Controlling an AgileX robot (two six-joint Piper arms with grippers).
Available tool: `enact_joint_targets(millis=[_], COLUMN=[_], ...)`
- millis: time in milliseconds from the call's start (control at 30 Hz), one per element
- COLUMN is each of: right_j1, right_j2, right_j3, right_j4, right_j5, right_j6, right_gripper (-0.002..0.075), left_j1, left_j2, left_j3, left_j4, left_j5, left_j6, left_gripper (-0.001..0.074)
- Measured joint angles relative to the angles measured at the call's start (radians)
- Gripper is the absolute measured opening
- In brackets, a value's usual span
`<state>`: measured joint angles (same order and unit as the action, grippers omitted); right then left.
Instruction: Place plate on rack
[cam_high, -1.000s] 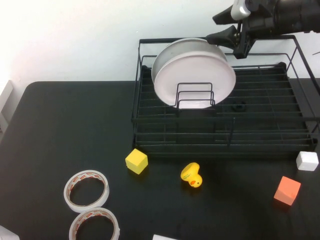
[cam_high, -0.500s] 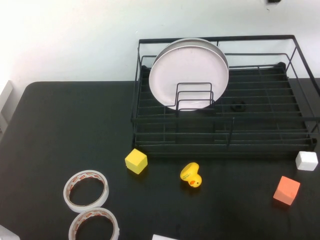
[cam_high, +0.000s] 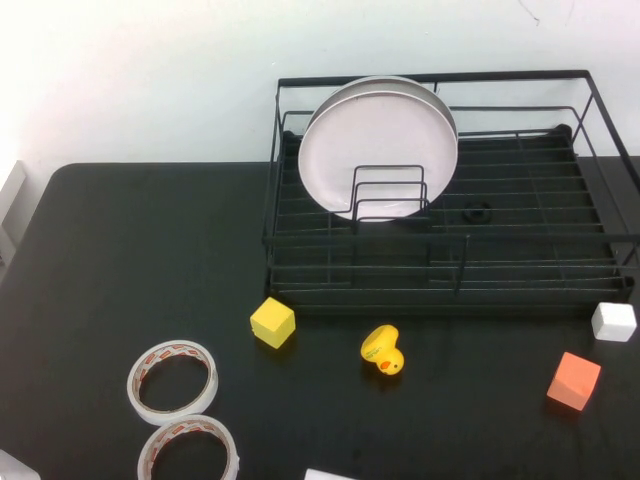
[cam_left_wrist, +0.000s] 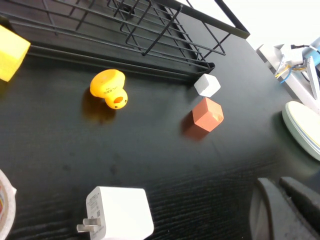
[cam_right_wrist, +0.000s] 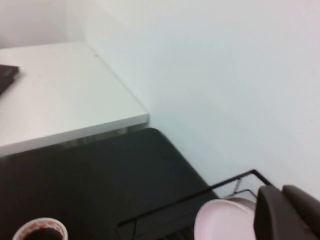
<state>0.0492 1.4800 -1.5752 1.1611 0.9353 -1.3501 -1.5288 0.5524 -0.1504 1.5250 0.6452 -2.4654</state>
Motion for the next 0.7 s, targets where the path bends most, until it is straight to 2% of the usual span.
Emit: enact_joint_targets(millis=[167,367,533,700], right_j1=[0.0,0.0,0.0,0.0], right_j2=[-0.265,-0.559,-0.73,-0.833], right_j3=[0.236,0.443,0.559,0.644], right_j4=[0.019,0.034,0.06,0.065], right_j5=[-0.077,-0.166,-0.21,-0.161], right_j6=[-0.078,-0.088,-0.088,-0.086], right_gripper=[0.0008,0.0008,0.0006,0.0004], left_j1=[0.0,0.0,0.0,0.0], left_j2=[0.0,0.0,0.0,0.0], left_j3=[0.0,0.0,0.0,0.0], left_j4=[0.0,0.0,0.0,0.0], left_j5=[0.0,0.0,0.0,0.0], left_j6=[0.0,0.0,0.0,0.0], left_gripper=[-0.0001,-0.0001,-0.0001,-0.0001])
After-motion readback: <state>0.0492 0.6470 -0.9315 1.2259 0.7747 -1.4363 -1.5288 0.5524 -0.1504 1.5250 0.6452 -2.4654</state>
